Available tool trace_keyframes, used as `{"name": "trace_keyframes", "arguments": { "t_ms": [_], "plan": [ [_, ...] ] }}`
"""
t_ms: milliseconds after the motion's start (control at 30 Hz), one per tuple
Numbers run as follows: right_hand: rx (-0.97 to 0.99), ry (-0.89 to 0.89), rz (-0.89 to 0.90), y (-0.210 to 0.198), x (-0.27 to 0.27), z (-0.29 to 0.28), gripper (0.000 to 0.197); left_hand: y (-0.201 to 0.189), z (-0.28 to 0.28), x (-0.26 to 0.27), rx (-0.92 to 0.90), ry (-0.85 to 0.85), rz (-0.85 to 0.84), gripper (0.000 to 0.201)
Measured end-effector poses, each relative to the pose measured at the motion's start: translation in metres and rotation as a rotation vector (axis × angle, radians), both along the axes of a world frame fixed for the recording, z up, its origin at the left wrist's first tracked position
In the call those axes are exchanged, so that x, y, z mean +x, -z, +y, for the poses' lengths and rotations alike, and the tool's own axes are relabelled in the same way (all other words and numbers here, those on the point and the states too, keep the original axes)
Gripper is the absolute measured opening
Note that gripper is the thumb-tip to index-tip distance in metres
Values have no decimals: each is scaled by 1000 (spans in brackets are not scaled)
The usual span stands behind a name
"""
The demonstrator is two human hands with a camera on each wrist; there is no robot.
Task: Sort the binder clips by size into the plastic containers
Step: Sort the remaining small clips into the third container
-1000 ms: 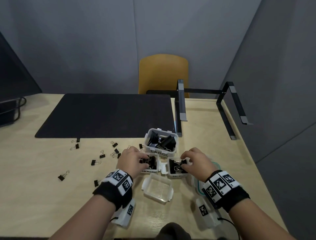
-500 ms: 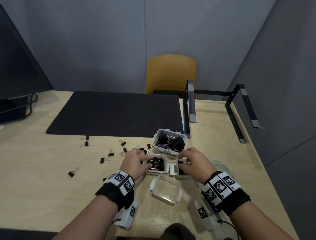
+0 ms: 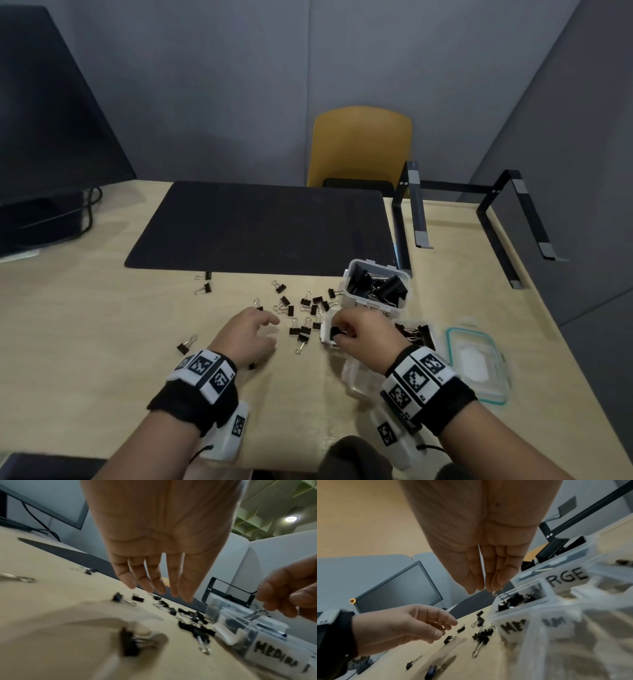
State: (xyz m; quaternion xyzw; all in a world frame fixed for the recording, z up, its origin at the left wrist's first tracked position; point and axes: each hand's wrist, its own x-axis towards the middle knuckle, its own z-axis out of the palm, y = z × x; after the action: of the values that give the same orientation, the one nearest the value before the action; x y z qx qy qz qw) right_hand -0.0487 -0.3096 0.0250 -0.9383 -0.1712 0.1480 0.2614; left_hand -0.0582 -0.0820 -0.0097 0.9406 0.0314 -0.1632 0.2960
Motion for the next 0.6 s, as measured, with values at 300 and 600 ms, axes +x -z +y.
{"name": "trace_keyframes", "arguments": {
  "t_ms": [300, 600],
  "plan": [
    [-140, 18, 151, 34, -11, 64, 27, 14, 33, -9, 173, 192, 174, 51],
    [-280, 134, 55, 58, -19, 91, 31, 31, 33, -2, 171, 247, 20, 21]
  ]
}}
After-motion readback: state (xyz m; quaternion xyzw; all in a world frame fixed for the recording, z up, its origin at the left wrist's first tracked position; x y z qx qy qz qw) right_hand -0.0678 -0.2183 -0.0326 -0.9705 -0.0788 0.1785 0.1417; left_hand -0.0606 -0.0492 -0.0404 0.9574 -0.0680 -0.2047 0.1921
